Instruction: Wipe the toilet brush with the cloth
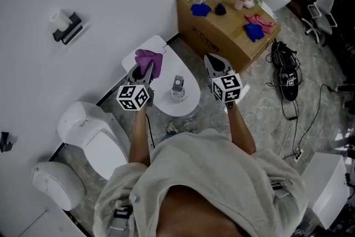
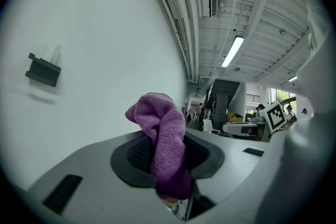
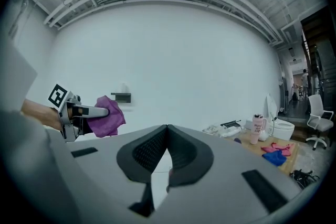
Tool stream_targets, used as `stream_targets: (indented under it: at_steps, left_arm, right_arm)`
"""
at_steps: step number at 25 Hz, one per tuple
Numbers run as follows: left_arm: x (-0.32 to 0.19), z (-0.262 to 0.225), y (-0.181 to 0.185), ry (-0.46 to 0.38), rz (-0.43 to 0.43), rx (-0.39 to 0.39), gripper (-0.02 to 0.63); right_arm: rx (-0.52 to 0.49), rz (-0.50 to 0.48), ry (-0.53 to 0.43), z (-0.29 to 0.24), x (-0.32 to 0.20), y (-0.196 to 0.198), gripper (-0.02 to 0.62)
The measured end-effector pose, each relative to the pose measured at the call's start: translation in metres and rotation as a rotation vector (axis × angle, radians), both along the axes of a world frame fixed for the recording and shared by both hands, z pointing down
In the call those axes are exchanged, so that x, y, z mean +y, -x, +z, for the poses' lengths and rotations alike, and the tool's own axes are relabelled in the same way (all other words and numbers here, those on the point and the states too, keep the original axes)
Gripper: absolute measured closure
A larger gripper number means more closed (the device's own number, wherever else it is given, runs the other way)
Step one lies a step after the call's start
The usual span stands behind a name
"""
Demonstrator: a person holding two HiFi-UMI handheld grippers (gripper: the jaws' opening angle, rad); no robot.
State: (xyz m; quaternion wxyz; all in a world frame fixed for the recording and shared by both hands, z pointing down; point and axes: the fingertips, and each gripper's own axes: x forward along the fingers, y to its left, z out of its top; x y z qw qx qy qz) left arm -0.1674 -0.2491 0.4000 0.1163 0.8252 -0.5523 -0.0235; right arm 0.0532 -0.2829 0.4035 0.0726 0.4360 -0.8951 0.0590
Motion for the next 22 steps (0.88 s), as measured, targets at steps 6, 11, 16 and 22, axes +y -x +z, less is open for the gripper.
stream_targets:
  at_steps: [6,11,16,22]
  left_arm:
    - [0.004,-0.003,-0.002,-0.003,-0.001,-0.001,0.482]
    - [0.007,-0.002,-0.005,-0.003,0.006,-0.002,0.482]
    - [0.011,-0.002,-0.009,-0.004,0.017,-0.005,0.482]
    - [0.010,0.000,-0.013,-0.002,0.023,-0.008,0.482]
  right_arm:
    - [-0.007,0.007,0.002,0.000,0.004,-0.004,0.565]
    - [-0.003,0.010,-0.001,-0.001,0.007,-0.005,0.565]
    - [0.001,0.012,-0.001,0.001,0.013,-0.007,0.565]
    - [0.006,0.010,0.001,0.002,0.012,-0.009,0.565]
